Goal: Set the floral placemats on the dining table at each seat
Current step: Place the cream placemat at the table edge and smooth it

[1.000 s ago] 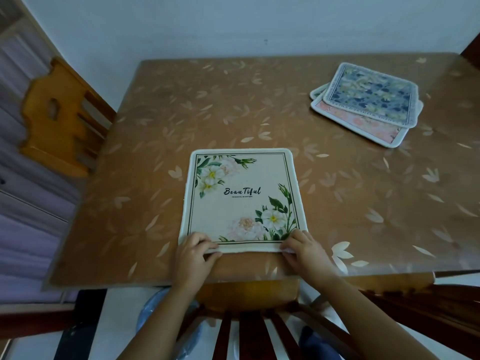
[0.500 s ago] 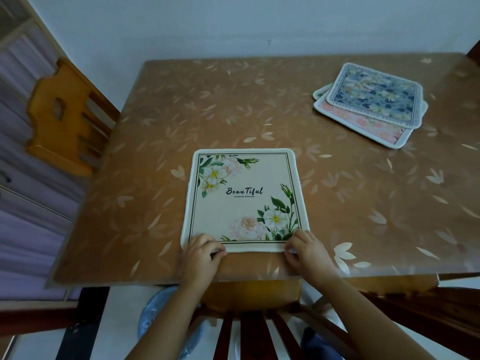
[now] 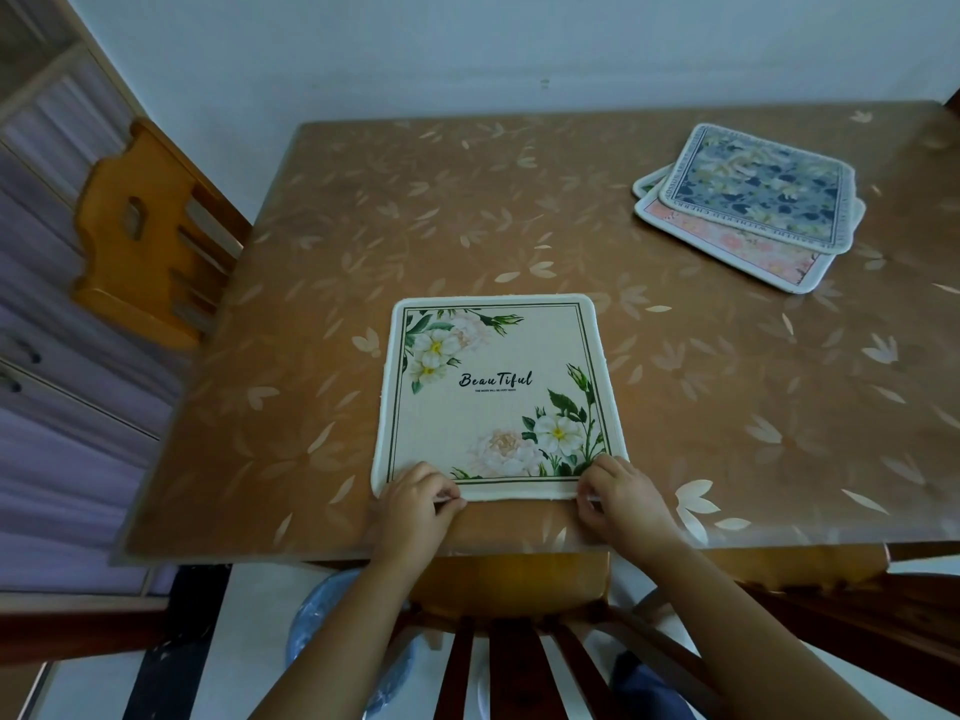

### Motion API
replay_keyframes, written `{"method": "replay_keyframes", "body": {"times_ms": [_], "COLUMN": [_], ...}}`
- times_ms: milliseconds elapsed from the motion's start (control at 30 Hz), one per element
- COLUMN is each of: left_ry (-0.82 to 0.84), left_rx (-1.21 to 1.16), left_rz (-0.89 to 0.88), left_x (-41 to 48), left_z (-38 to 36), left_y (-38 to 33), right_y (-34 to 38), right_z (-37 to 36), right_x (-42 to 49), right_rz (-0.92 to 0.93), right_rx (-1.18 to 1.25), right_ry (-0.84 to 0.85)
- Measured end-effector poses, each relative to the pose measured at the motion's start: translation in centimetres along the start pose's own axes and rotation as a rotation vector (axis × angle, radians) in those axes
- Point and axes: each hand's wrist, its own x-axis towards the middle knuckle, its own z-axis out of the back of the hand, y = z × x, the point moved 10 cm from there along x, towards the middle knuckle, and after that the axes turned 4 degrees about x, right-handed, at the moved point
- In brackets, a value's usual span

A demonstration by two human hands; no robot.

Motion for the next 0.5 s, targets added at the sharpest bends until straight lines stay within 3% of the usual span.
{"method": "replay_keyframes", "body": {"times_ms": [333,500], "left_ry": [-0.038,-0.088], "left_rx": [-0.042,0.004], "left_rz": [0.013,0.152], "left_x": [-0.8,-1.0], "left_z": [-0.2,0.3], "left_y": [0.7,2.9], "right_y": [-1.7,-3.2], "right_z": [0.4,0.4], "right_x": [-1.6,-2.3], "right_rz": [-0.029,-0.113], "right_rx": [0.007,-0.037], "right_ry": [-0.092,-0.104]}}
